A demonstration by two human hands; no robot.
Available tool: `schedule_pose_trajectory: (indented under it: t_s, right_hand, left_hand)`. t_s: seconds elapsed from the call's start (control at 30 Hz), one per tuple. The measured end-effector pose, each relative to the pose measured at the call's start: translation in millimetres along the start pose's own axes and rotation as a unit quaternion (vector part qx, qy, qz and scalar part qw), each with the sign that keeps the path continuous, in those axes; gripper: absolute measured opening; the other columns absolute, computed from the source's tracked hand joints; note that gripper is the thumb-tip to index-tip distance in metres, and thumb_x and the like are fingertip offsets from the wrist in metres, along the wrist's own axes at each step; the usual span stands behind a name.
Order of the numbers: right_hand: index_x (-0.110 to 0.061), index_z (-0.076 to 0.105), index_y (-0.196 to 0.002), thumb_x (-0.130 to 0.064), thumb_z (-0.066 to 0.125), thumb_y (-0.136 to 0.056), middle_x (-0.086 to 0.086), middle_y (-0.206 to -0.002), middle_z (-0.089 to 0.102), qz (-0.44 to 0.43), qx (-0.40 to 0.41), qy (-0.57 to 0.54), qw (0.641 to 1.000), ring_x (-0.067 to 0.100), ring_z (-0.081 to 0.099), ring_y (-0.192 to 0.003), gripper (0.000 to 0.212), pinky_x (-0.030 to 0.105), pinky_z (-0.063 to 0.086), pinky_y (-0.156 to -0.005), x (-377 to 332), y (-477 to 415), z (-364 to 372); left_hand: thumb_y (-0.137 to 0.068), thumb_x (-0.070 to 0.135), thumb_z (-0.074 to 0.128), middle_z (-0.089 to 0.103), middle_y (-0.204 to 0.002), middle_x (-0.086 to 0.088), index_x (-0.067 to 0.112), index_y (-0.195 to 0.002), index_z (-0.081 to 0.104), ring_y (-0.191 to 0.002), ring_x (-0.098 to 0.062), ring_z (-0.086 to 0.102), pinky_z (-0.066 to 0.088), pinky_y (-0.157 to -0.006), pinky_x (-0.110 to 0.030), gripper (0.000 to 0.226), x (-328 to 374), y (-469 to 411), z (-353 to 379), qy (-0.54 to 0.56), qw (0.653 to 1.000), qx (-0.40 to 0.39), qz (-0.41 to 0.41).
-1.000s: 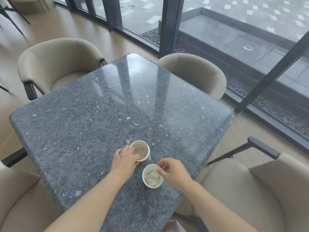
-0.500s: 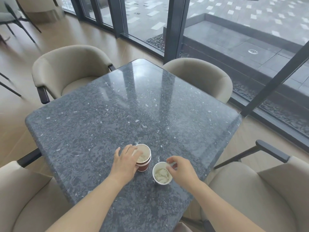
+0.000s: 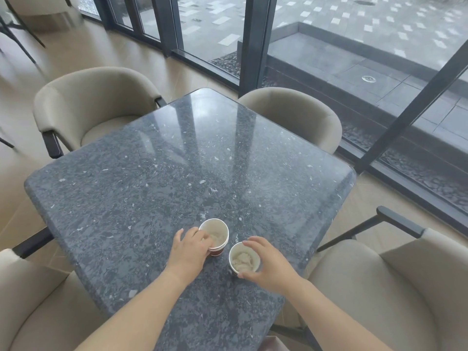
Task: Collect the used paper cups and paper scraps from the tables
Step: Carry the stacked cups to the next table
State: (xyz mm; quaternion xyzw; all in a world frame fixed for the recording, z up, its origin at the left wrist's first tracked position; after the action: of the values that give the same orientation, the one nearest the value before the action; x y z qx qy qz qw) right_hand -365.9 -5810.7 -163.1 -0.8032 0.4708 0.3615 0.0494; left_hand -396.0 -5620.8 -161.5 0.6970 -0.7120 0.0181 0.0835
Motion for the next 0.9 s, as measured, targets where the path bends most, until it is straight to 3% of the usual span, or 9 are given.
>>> schedule_pose_trajectory:
  t_s: [0.07,0.17,0.27,0.4,0.57,0.9]
  right_hand:
    - [-0.031,0.037,-0.134,-0.047,0.075,-0.067,-0.012,-0.145,0.024,-0.006,0.002,0.013,1.0,0.009,0.029,-0.13,0.078,0.024,0.031,-0.102,-0.9,1.8,2.2]
    - [-0.034,0.04,-0.126,-0.04,0.077,-0.067,-0.008,-0.147,0.021,-0.046,0.021,0.076,0.996,0.012,0.022,-0.132,0.07,0.031,0.032,-0.102,-3.6,5.4,4.8]
    - [-0.026,0.052,-0.117,-0.031,0.073,-0.071,-0.002,-0.145,0.029,-0.088,0.034,0.153,0.984,0.017,0.021,-0.135,0.05,0.037,0.031,-0.103,-8.2,8.2,10.1]
    - [-0.016,0.067,-0.095,-0.015,0.064,-0.08,0.002,-0.13,0.048,-0.088,0.067,0.179,0.978,0.023,0.039,-0.125,0.015,0.034,0.036,-0.096,-14.2,8.0,12.8]
    - [-0.013,0.068,-0.097,-0.017,0.059,-0.086,-0.001,-0.122,0.055,-0.083,0.103,0.141,0.981,0.018,0.045,-0.118,0.015,0.026,0.037,-0.094,-25.8,9.2,5.7]
    - [-0.013,0.068,-0.096,-0.013,0.062,-0.085,-0.002,-0.103,0.064,-0.113,0.117,0.047,0.986,0.019,0.054,-0.099,0.013,0.022,0.039,-0.08,-65.5,25.9,1.6]
  left_hand:
    - [-0.082,0.017,0.065,0.064,-0.105,0.003,0.022,-0.1,0.064,-0.111,-0.022,0.055,0.033,-0.102,-0.053,0.018,-1.5,2.9,-0.5,-0.006,1.0,0.004,-0.002]
    - [-0.09,0.023,0.054,0.055,-0.119,0.008,0.027,-0.109,0.057,-0.123,-0.017,0.043,0.021,-0.109,-0.052,0.02,-5.2,4.2,-1.8,-0.005,1.0,-0.012,-0.01]
    - [-0.092,0.028,0.052,0.049,-0.129,0.007,0.027,-0.112,0.056,-0.131,-0.016,0.034,0.016,-0.111,-0.054,0.021,-6.1,7.1,-9.6,-0.014,1.0,-0.009,-0.009]
    - [-0.089,0.03,0.057,0.051,-0.129,0.004,0.021,-0.11,0.06,-0.132,-0.018,0.035,0.015,-0.111,-0.058,0.023,-6.6,16.4,-21.1,-0.003,1.0,0.006,-0.012]
    - [-0.096,0.036,0.04,0.051,-0.113,0.009,0.025,-0.11,0.048,-0.116,-0.012,0.044,0.001,-0.113,-0.052,0.02,-10.3,36.7,-23.7,-0.01,0.999,-0.038,-0.037]
    - [-0.098,0.033,0.034,0.055,-0.109,0.011,0.024,-0.117,0.042,-0.107,-0.008,0.05,0.016,-0.113,-0.043,0.022,-12.4,81.5,-34.3,0.017,0.996,-0.016,-0.084]
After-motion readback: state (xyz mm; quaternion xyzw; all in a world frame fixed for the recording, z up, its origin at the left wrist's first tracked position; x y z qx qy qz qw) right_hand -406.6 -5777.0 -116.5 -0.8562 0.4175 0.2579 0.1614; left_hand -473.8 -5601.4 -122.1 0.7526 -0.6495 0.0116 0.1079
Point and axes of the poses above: each hand's wrist, its own y-axis away from the middle knuckle, its own z-axis out of the palm, x = y × z, the point moved 5 cm from there along -y, towards the middle knuckle
